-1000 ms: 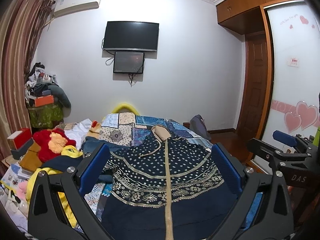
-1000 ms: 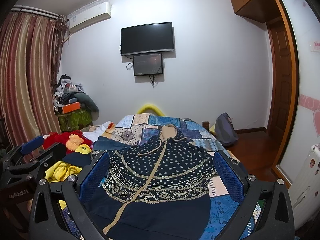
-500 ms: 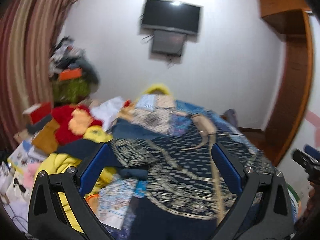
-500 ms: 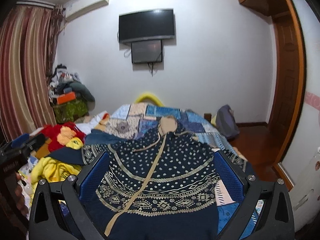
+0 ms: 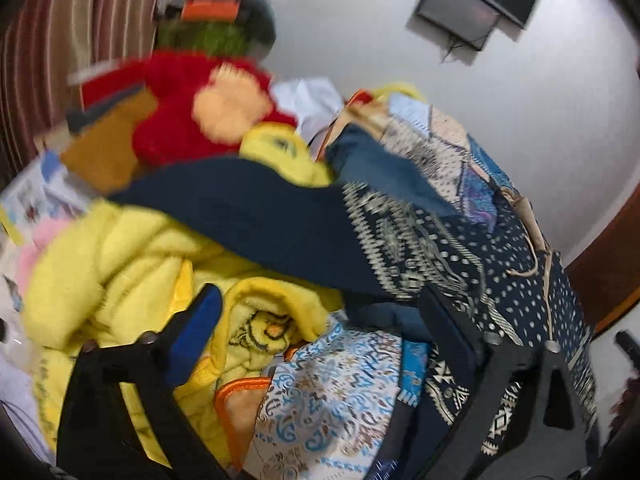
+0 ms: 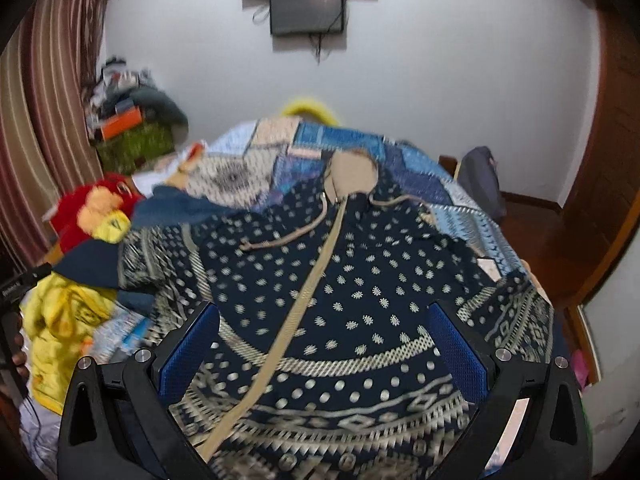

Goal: Fold large clothes
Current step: 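Lower the left gripper to the garment's hem and grasp it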

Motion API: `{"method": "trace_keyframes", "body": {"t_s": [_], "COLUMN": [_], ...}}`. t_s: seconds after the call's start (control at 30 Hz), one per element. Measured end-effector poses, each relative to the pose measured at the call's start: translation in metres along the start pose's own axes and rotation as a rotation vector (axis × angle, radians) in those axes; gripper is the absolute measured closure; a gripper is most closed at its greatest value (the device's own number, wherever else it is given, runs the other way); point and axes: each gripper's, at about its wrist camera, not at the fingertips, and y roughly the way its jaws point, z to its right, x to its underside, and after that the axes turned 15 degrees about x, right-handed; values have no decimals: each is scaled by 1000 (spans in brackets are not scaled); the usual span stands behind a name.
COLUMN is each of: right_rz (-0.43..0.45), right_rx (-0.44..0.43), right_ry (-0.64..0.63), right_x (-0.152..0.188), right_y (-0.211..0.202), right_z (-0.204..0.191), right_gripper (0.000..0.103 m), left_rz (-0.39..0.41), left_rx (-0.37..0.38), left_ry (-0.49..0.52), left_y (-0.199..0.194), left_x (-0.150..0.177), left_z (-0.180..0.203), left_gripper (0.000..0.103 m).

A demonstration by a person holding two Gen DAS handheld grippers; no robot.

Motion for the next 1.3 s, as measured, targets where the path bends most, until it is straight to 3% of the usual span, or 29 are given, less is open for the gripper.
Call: {"method": "trace_keyframes", "body": {"t_s": [0.07,0.3,0.43,0.5,0.53,0.57,0.6,0.77,0.87,1.0,1.1,1.3], "right_rz": [-31,-92,-105,-101,-97,-93,-88,-53,-33,-7,9,18], "right_rx": [14,3,-2,2,4,5,7,10,16,28,43,92], "right_ry": [-28,-78,-119,-136,-146,-151,-155,-150,-135,-103,-72,-10], "right_x": [-4,-4,-1,2,3,3,3,-1,-4,-7,-8,-5], "right_y": [23,66,75,73,72,70,68,52,41,25,13,-5], "right_z": [-6,-26,-37,-41,-42,-42,-42,-34,-24,-4,17,68], "right_gripper": [0,0,0,0,0,0,0,0,0,0,0,0], "left_rz": [-28,-16,-22,-33,-40,-43,-46,-5,37,78,64,-35], "left_rx": [16,1,-71,-124,-138,-139,-127,-173,-144,-53,44,194], "left_ry": [-55,-171,-180,-155,-148,-139,-127,22,113,250,319,483], "left_y": [17,49,64,69,69,68,67,50,42,44,58,106], "left_x": [-4,-24,-37,-41,-42,-43,-44,-62,-82,-108,-111,-73], "left_z": [-22,-61,-72,-68,-66,-63,-58,-6,37,115,175,292], "left_gripper": [21,29,63,73,81,94,97,98,100,100,100,100]}}
